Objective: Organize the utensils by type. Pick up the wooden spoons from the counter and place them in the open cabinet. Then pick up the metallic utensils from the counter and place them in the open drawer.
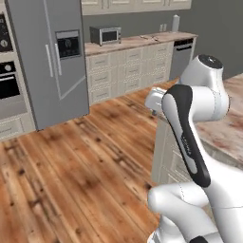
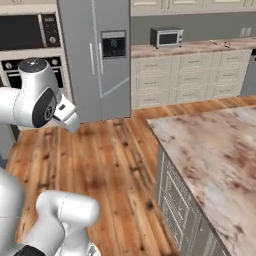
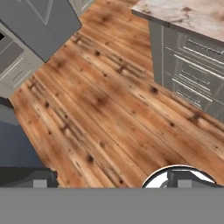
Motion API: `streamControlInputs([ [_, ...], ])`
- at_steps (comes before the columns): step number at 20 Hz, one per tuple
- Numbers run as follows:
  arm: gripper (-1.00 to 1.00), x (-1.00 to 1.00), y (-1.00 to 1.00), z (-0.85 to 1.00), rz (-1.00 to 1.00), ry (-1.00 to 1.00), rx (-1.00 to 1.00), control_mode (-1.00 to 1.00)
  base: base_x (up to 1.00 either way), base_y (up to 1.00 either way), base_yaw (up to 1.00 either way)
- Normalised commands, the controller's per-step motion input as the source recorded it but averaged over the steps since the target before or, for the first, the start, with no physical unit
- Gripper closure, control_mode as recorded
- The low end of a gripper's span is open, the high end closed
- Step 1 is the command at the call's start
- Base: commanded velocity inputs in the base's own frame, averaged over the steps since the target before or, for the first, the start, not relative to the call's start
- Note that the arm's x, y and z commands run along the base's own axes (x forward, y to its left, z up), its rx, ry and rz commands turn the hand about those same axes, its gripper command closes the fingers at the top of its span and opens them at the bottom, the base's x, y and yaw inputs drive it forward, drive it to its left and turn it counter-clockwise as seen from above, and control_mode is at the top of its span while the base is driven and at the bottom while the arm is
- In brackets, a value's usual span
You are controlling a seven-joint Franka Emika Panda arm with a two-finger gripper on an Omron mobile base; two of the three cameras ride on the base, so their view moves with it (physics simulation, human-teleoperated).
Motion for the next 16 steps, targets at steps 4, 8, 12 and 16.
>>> streamControlInputs([
  [4, -1.00, 0.00, 0.00, 0.00, 0.00, 0.00, 0.00, 1.00, 1.00, 0.00, 0.00],
  [8, -1.00, 0.00, 0.00, 0.00, 0.00, 0.00, 0.00, 1.00, 1.00, 0.00, 0.00],
  [12, -1.00, 0.00, 0.00, 0.00, 0.00, 0.00, 0.00, 1.00, 1.00, 0.00, 0.00],
  [16, -1.00, 0.00, 0.00, 0.00, 0.00, 0.00, 0.00, 1.00, 1.00, 0.06, -0.08],
])
